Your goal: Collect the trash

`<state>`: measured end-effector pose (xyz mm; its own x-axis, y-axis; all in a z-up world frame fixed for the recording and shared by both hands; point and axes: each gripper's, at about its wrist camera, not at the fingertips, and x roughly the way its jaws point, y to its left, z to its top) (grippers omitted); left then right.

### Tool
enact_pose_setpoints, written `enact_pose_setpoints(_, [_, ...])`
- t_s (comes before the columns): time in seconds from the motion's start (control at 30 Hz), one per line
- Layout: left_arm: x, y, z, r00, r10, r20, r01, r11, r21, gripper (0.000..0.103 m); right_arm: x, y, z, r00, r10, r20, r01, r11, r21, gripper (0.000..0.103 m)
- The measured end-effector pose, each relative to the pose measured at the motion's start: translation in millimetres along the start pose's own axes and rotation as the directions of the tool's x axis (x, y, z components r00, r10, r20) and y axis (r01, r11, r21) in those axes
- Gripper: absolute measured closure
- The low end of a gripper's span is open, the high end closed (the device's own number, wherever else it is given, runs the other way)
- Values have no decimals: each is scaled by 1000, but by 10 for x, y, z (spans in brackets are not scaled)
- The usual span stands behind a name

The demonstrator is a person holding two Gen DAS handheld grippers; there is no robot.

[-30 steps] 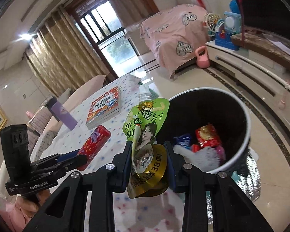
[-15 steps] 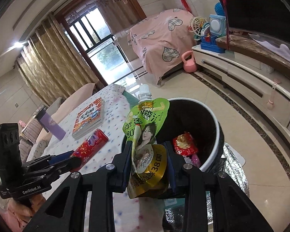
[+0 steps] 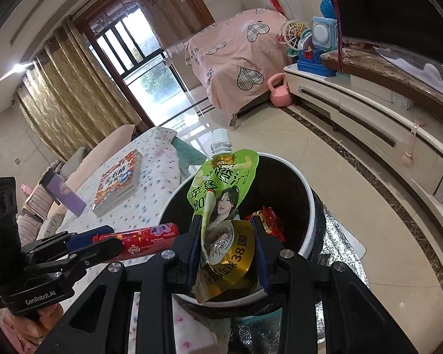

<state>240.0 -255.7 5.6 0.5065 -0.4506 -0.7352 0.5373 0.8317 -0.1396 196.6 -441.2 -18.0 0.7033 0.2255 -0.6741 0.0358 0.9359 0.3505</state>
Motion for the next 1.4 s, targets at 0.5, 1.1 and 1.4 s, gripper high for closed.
enact_pose_setpoints(0.5, [247, 35, 68, 1000, -6, -30, 4, 999, -37, 71, 226, -92, 30, 999, -5, -49, 5, 1000, 2, 71])
enact_pose_setpoints(1.1, [80, 158, -27, 1000, -4, 4, 4, 995, -98, 31, 166, -93, 20, 1000, -9, -20, 9, 1000, 15, 36])
enact_pose_setpoints(1.4, [-332, 390, -383, 998, 28, 59, -16, 981, -195, 25, -175, 148, -134, 997, -1, 78, 0, 1000, 19, 11])
